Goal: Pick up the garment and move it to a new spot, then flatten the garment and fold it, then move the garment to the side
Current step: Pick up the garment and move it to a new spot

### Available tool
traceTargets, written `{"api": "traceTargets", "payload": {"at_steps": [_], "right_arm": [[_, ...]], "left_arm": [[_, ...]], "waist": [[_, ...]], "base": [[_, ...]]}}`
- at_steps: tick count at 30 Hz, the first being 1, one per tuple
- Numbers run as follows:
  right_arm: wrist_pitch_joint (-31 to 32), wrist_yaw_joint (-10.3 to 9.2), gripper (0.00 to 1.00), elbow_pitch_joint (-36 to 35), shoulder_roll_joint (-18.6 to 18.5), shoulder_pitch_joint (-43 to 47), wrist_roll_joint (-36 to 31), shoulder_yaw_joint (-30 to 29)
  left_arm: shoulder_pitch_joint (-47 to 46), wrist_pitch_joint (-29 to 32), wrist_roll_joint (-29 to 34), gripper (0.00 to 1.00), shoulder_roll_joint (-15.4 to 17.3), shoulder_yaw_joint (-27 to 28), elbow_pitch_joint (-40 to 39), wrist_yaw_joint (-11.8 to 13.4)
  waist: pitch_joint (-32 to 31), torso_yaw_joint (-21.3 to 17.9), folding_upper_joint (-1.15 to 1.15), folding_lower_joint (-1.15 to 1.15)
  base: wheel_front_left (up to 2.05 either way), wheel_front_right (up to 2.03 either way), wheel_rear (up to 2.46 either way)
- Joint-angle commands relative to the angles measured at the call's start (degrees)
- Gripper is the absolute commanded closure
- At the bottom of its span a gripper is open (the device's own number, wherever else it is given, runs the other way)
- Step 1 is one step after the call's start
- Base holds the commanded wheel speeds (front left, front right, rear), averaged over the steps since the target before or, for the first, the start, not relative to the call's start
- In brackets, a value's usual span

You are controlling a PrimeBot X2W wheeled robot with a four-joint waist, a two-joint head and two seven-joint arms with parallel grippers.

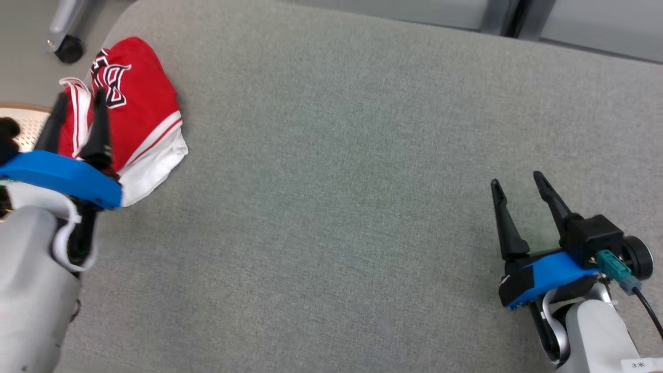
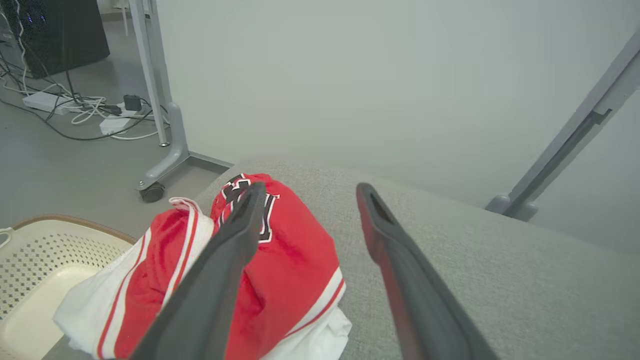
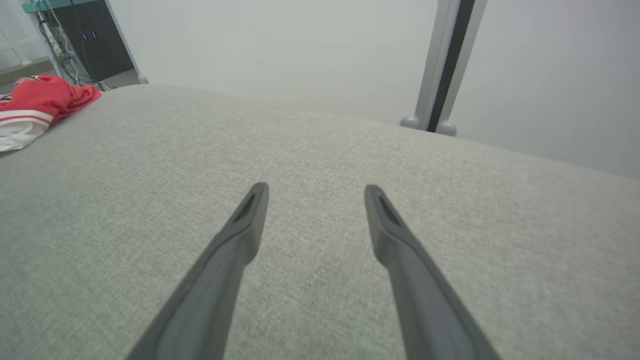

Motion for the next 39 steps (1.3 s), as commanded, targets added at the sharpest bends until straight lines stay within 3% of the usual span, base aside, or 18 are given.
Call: {"api": "traceTargets", "payload": {"at_steps": [1, 6, 16, 27, 39], "right_arm": [[-0.8, -0.02, 0.0, 0.7, -0.3, 0.5, 0.6, -0.8], [-2.8, -0.02, 0.0, 2.6, -0.3, 1.4, 2.5, -2.9], [-6.0, -0.01, 0.0, 5.4, -0.3, 6.0, 6.4, -4.0], [-7.8, -0.01, 0.0, 7.7, -0.3, 9.4, 9.9, -1.8], [-8.2, -0.01, 0.0, 9.3, -0.3, 8.8, 10.7, -0.2]], "left_arm": [[1.5, -0.6, 1.7, 0.0, -1.0, -0.8, -1.2, 0.7], [5.9, -0.9, 6.5, 0.0, -3.3, 0.2, -6.9, 2.8], [23.7, -0.9, 18.1, 0.0, -9.1, 6.6, -20.1, 7.2], [36.1, -1.0, 22.3, 0.0, -13.5, 12.5, -24.2, 7.2], [37.3, -0.9, 24.7, 0.0, -15.3, 13.7, -23.6, 6.1]], "waist": [[-2.0, -0.9, 0.0, 0.0], [-5.6, -2.3, 0.0, 0.0], [-11.9, -6.4, 0.0, 0.0], [-14.0, -9.7, 0.0, 0.0], [-14.2, -11.2, 0.0, 0.0]], "base": [[0.0, 0.0, 0.0], [0.0, 0.0, 0.0], [0.0, 0.0, 0.0], [0.0, 0.0, 0.0], [0.0, 0.0, 0.0]]}}
